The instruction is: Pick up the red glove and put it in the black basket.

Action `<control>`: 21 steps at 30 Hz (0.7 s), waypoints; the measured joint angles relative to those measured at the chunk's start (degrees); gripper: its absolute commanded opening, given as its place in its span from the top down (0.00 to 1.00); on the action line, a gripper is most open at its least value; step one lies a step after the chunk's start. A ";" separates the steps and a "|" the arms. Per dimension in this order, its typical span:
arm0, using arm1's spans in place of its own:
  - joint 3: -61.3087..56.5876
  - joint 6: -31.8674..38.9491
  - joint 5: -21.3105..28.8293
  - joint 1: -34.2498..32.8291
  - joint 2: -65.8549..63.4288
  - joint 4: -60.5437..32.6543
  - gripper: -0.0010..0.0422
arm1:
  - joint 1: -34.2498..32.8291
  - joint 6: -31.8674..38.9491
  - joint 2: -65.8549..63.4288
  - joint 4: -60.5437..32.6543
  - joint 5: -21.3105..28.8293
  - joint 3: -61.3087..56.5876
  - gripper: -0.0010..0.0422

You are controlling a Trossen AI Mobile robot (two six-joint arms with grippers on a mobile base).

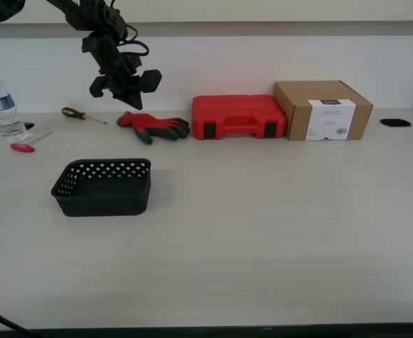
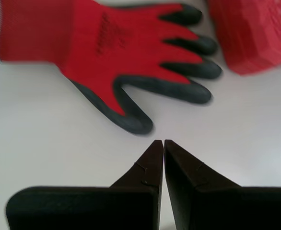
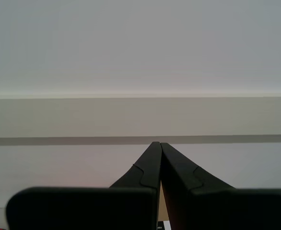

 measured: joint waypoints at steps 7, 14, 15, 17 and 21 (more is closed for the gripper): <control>0.00 0.00 0.00 -0.02 0.00 -0.85 0.98 | 0.28 -3.50 0.11 6.01 -4.20 0.07 0.73; 0.00 0.00 0.00 0.02 0.00 -0.98 0.98 | 0.44 -8.50 2.19 9.09 -3.13 0.98 0.46; 0.00 0.00 0.02 0.00 0.00 -1.01 0.98 | 0.44 -9.92 3.61 8.59 -2.62 1.40 0.46; 0.00 0.00 0.00 0.02 0.00 -1.03 0.98 | 0.42 -12.57 6.43 8.24 -2.16 2.78 0.50; 0.00 0.00 0.00 0.02 0.00 -1.16 0.98 | 0.42 -12.90 8.59 7.74 -2.12 3.02 0.60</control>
